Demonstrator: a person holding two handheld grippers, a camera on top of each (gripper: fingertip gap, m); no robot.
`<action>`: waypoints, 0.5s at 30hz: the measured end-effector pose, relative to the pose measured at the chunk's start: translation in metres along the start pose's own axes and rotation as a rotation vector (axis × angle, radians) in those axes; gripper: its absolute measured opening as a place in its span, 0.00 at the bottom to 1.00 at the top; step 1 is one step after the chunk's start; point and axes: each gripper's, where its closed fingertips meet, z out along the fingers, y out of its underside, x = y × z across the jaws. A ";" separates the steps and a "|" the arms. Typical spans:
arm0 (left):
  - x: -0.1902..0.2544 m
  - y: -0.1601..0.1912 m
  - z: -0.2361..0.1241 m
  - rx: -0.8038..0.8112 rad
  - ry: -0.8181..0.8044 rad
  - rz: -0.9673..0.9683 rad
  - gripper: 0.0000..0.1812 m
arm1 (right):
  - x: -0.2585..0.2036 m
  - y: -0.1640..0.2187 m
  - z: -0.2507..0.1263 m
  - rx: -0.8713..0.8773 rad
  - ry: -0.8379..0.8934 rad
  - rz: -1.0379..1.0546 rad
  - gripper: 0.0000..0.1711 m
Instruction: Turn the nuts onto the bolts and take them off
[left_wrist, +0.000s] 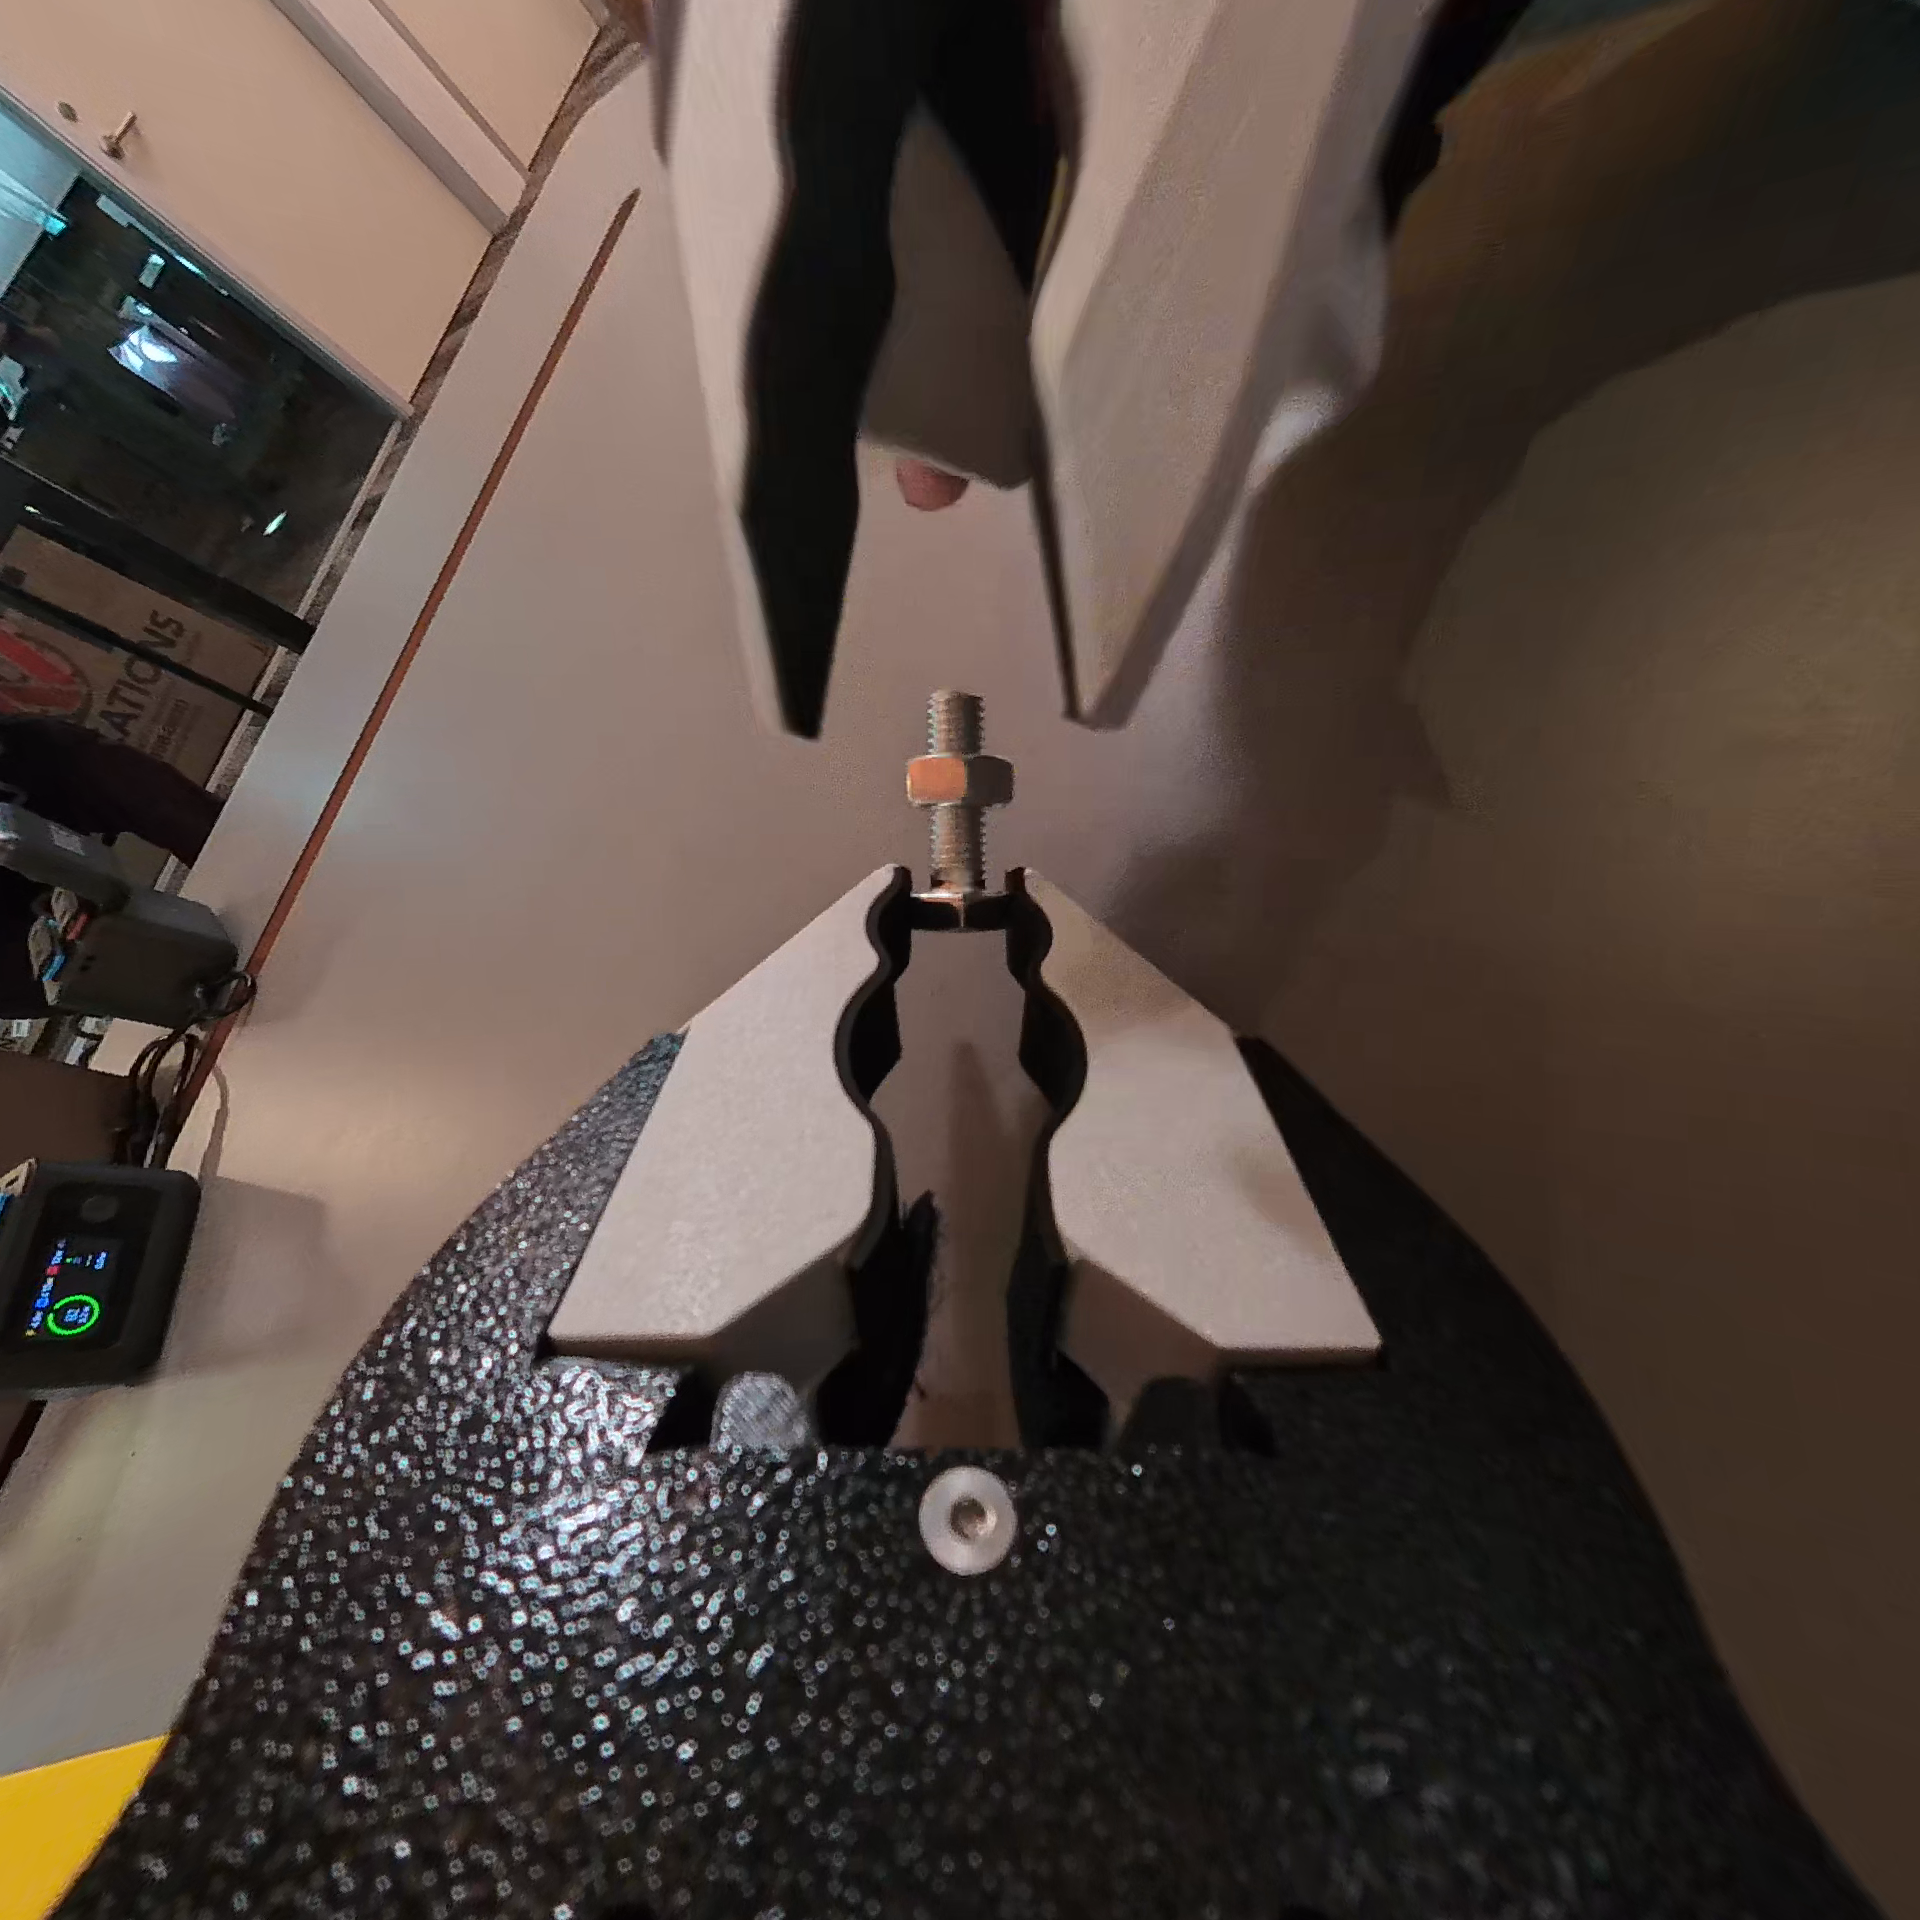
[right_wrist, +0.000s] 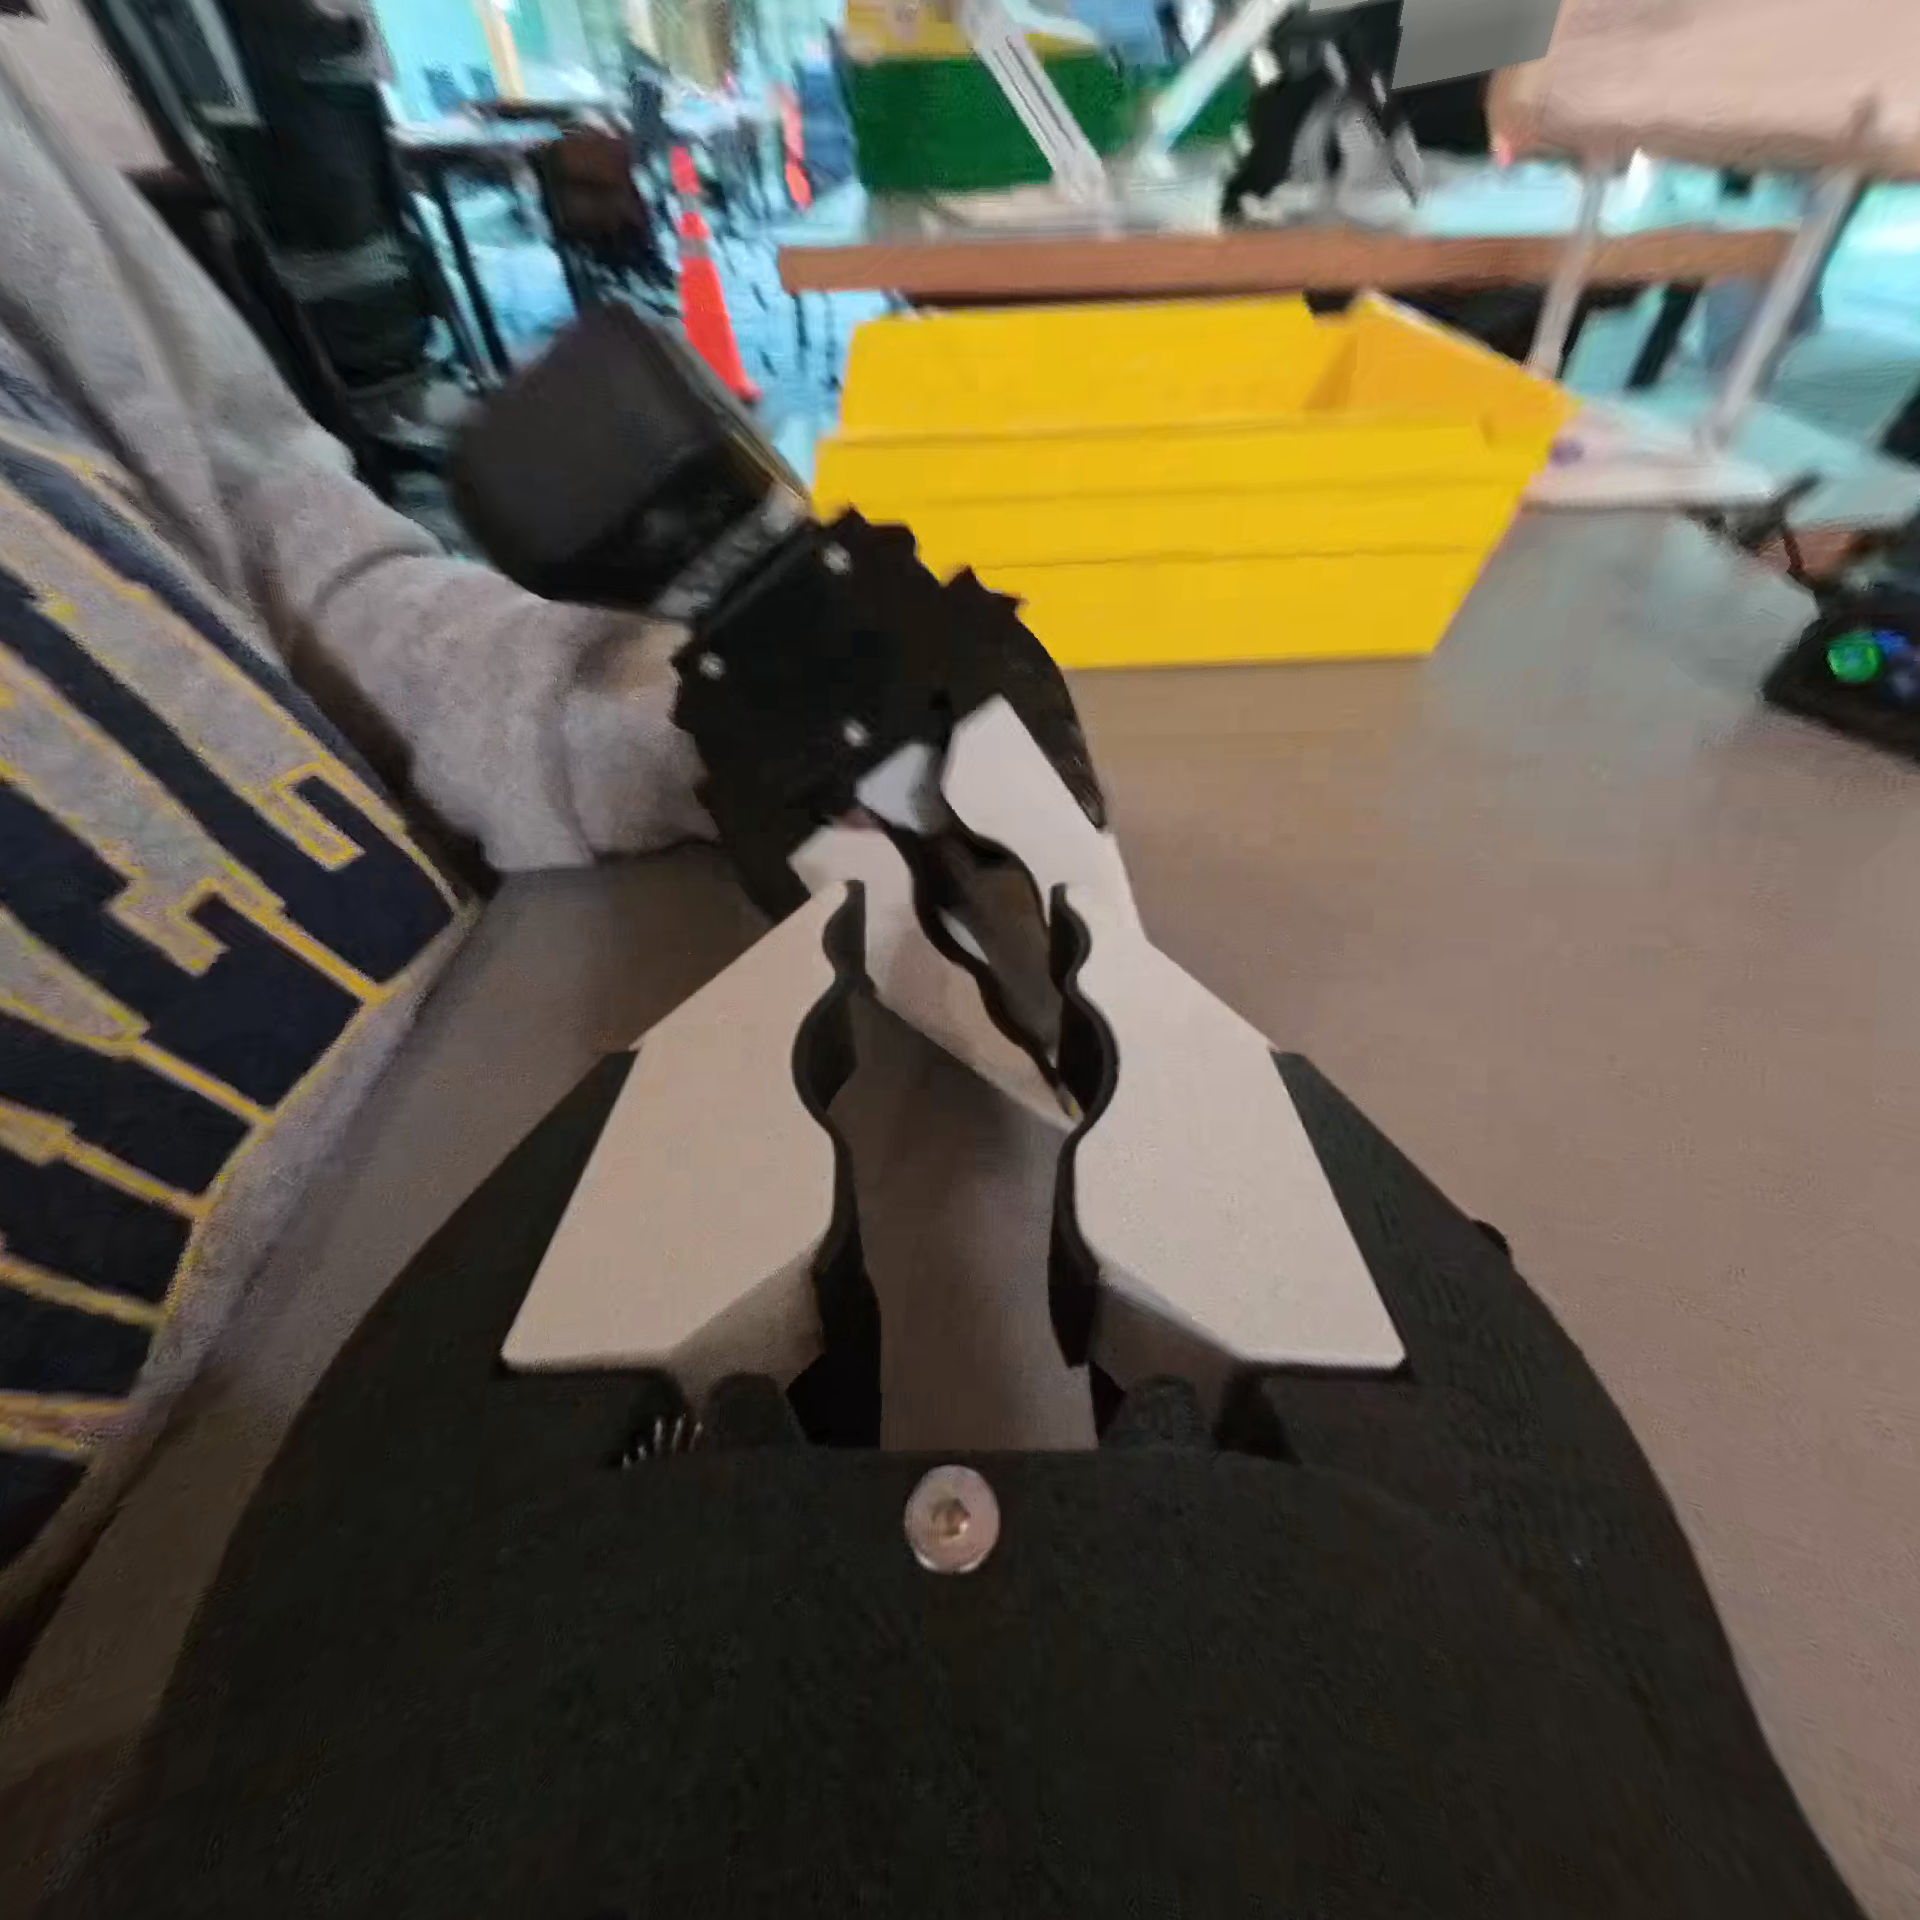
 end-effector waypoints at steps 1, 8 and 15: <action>0.000 0.000 0.000 0.000 -0.001 0.000 0.09 | 0.013 0.017 -0.004 -0.092 0.051 0.050 0.22; 0.000 0.000 0.000 0.000 -0.003 0.008 0.09 | 0.009 0.034 0.010 -0.191 0.051 0.003 0.29; -0.001 0.000 0.000 -0.004 -0.006 0.003 0.09 | 0.029 0.039 -0.009 -0.233 0.149 0.042 0.24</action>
